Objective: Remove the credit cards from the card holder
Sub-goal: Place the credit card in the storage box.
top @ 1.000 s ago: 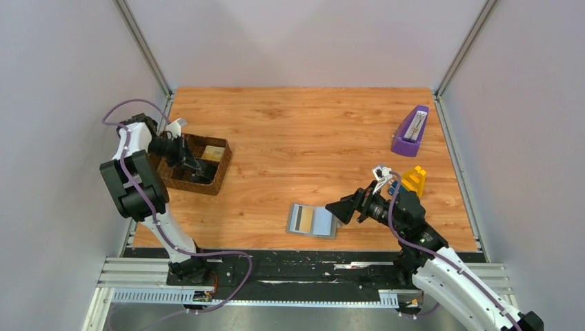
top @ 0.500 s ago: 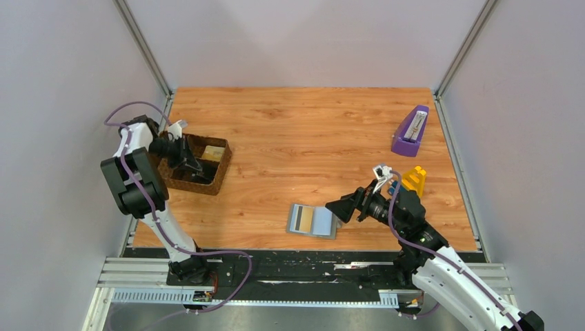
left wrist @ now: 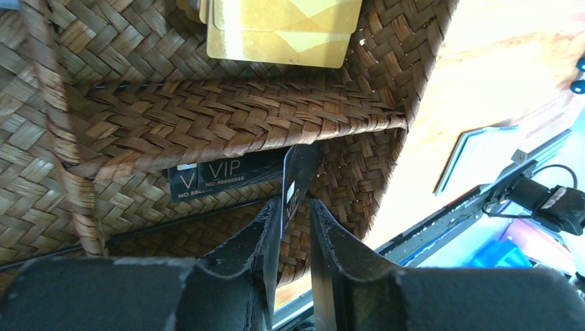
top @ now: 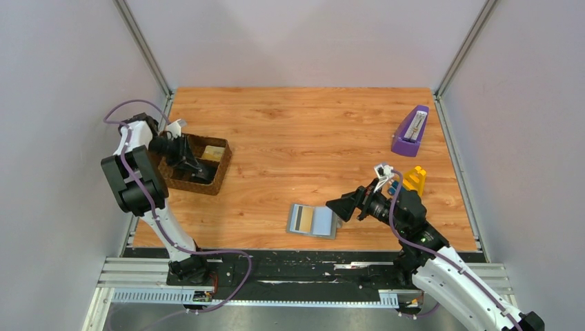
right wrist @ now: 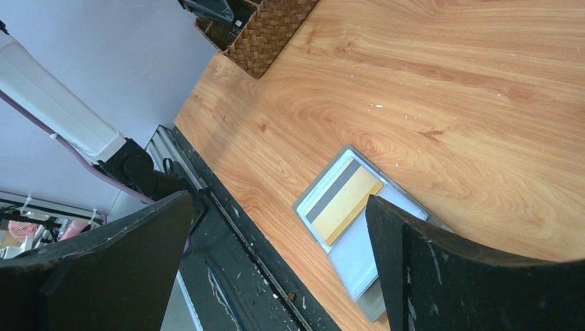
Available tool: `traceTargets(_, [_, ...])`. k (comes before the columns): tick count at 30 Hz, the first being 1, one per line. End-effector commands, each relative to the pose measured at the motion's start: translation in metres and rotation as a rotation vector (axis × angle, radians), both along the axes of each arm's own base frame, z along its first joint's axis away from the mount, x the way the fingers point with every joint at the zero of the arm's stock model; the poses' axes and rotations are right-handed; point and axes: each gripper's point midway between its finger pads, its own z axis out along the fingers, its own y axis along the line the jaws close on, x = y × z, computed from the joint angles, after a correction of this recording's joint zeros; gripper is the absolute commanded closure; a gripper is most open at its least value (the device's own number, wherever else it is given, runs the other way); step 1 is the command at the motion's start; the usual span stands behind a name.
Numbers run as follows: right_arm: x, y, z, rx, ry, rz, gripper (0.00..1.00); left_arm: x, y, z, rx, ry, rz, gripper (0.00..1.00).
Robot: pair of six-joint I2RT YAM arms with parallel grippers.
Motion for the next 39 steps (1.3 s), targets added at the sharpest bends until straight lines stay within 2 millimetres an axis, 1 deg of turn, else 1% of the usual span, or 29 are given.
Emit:
traceTargets(1, [0.006,-0.001,0.025,0.018,-0.078,-0.018,0.00,0.013,0.011,0.005,0.041,-0.032,0.020,0.69])
traceTargets(4, [0.006,-0.003,0.018,-0.001,-0.047,-0.032,0.00,0.016,0.013,0.007,0.049,-0.041,0.026,0.65])
traceTargets(10, [0.010,-0.004,0.015,-0.011,-0.018,-0.052,0.00,0.022,0.013,0.006,0.036,-0.053,0.025,0.65])
traceTargets(13, [0.015,-0.005,0.013,-0.011,0.005,-0.080,0.00,0.027,0.014,0.010,0.042,-0.070,0.033,0.65])
traceTargets(15, [0.019,-0.008,0.009,-0.020,0.050,-0.120,0.00,0.032,0.015,0.019,0.053,-0.099,0.046,0.65])
traceTargets(16, [0.021,-0.010,0.007,-0.029,0.074,-0.137,0.00,0.035,0.015,0.027,0.062,-0.123,0.059,0.65])
traceTargets(17, [0.023,-0.011,0.004,-0.046,0.096,-0.152,0.00,0.038,0.013,0.032,0.069,-0.140,0.058,0.64])
traceTargets(18, [0.024,-0.013,0.002,-0.062,0.118,-0.168,0.00,0.040,0.011,0.043,0.081,-0.173,0.056,0.61])
traceTargets(19, [0.025,-0.016,-0.001,-0.081,0.138,-0.184,0.00,0.041,0.006,0.048,0.097,-0.188,0.041,0.54])
traceTargets(20, [0.026,-0.018,-0.002,-0.097,0.150,-0.194,0.00,0.042,0.006,0.061,0.127,-0.233,0.046,0.52])
traceTargets(21, [0.026,-0.019,-0.003,-0.111,0.158,-0.199,0.00,0.040,0.002,0.062,0.146,-0.236,0.042,0.50])
traceTargets(22, [0.025,-0.021,-0.004,-0.126,0.165,-0.203,0.00,0.041,-0.002,0.076,0.166,-0.291,0.036,0.49])
traceTargets(23, [0.024,-0.022,-0.003,-0.137,0.168,-0.203,0.00,0.038,-0.006,0.077,0.162,-0.292,0.042,0.46])
traceTargets(24, [0.022,-0.024,-0.005,-0.155,0.175,-0.201,0.00,0.038,-0.015,0.094,0.158,-0.357,0.029,0.23])
traceTargets(25, [0.021,-0.025,-0.005,-0.166,0.180,-0.199,0.00,0.032,-0.024,0.094,0.141,-0.357,0.033,0.06])
traceTargets(26, [0.020,-0.025,-0.003,-0.170,0.184,-0.195,0.00,0.026,-0.037,0.105,0.137,-0.415,0.014,0.03])
traceTargets(27, [0.018,-0.024,-0.001,-0.168,0.185,-0.184,0.00,0.020,-0.045,0.122,0.138,-0.469,0.022,0.01])
traceTargets(28, [0.016,-0.022,0.001,-0.163,0.188,-0.167,0.00,0.018,-0.056,0.121,0.132,-0.505,0.009,0.01])
traceTargets(29, [0.013,-0.020,0.003,-0.153,0.196,-0.153,0.02,0.016,-0.062,0.126,0.123,-0.529,0.018,0.00])
traceTargets(30, [0.010,-0.018,0.004,-0.140,0.209,-0.139,0.04,0.011,-0.071,0.138,0.123,-0.593,0.007,0.00])
traceTargets(31, [0.007,-0.015,0.004,-0.126,0.224,-0.127,0.06,0.007,-0.076,0.153,0.123,-0.649,0.009,0.00])
traceTargets(32, [0.004,-0.013,0.005,-0.110,0.241,-0.111,0.07,0.002,-0.082,0.155,0.121,-0.656,-0.001,0.00])
traceTargets(33, [0.001,-0.010,0.005,-0.095,0.258,-0.095,0.08,-0.005,-0.085,0.165,0.127,-0.684,0.006,0.00])
traceTargets(34, [-0.002,-0.008,0.005,-0.082,0.275,-0.082,0.09,-0.009,-0.089,0.167,0.126,-0.690,0.003,0.00])
traceTargets(35, [-0.005,-0.006,0.003,-0.069,0.296,-0.070,0.10,-0.016,-0.094,0.178,0.118,-0.720,0.012,0.00])
traceTargets(36, [-0.007,-0.005,0.002,-0.059,0.314,-0.066,0.11,-0.022,-0.101,0.180,0.098,-0.724,0.005,0.00])
traceTargets(37, [-0.008,-0.004,0.000,-0.051,0.328,-0.062,0.12,-0.030,-0.108,0.191,0.069,-0.744,0.027,0.00])
traceTargets(38, [-0.010,-0.003,-0.002,-0.045,0.345,-0.061,0.13,-0.036,-0.116,0.192,0.035,-0.736,0.028,0.00])
traceTargets(39, [-0.011,-0.002,-0.005,-0.044,0.355,-0.055,0.14,-0.043,-0.121,0.200,-0.009,-0.733,0.072,0.00])
